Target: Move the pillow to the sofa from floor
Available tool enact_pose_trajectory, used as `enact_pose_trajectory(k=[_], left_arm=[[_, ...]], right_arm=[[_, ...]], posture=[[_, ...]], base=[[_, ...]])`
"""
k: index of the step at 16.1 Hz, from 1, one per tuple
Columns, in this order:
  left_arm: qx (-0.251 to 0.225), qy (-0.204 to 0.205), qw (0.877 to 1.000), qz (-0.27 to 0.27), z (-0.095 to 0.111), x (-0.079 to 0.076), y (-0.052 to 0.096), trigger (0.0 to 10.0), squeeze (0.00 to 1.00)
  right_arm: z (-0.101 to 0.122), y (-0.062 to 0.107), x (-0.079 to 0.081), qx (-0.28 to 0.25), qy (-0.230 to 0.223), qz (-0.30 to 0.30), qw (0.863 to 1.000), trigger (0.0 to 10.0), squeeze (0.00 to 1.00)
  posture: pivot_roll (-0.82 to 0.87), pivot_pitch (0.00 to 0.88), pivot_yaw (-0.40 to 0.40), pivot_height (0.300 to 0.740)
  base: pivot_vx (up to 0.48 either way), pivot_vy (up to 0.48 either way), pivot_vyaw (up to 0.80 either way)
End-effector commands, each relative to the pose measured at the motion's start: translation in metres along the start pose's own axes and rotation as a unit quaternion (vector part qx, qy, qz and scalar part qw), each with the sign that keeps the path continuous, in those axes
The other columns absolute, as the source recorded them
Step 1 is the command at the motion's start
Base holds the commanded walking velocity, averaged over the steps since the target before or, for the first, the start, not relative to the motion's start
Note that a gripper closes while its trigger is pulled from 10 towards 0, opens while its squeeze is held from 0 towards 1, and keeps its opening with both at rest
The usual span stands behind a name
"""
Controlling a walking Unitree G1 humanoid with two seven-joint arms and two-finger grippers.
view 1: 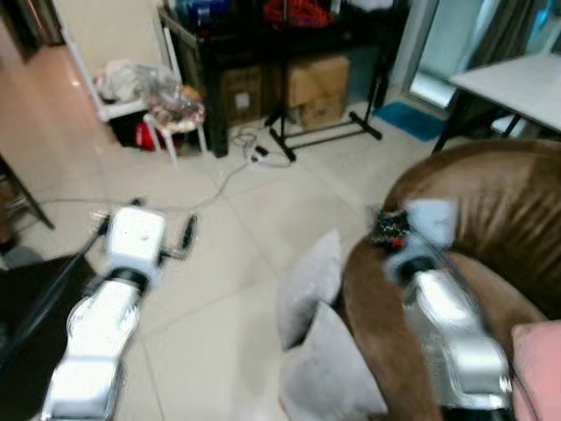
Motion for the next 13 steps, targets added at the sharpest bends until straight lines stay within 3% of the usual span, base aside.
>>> enact_pose_trajectory(k=[1,13], left_arm=[[-0.01,0.001,1.0,-0.01,0.003,-0.0062,-0.0016,10.0,0.0],[-0.007,0.0,1.0,-0.01,-0.0012,-0.0112,-0.0009,10.0,0.0]], right_arm=[[0.0049,0.0024,-0.0106,-0.016,0.009,-0.018,1.0,10.0,0.0],[0.0034,0.0025,-0.0118,-0.024,0.022,-0.025,0.999,10.0,0.0]], posture=[[-0.13,0.0,0.025,0.726],[-0.14,0.0,0.024,0.617]], base=[[0.0,0.0,0.0],[0.0,0.0,0.0]])
Point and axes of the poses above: a point about 5 cm out from each wrist's last joint towards the gripper, its own y axis pointing back from the gripper into the wrist, its own z axis along the axis of the wrist's last joint, x = y × z, the point moved 1 cm from there along -y, pointing out of the wrist towards the gripper, and after that the axes turned 1 degree about -y, right-handed, at the moved point
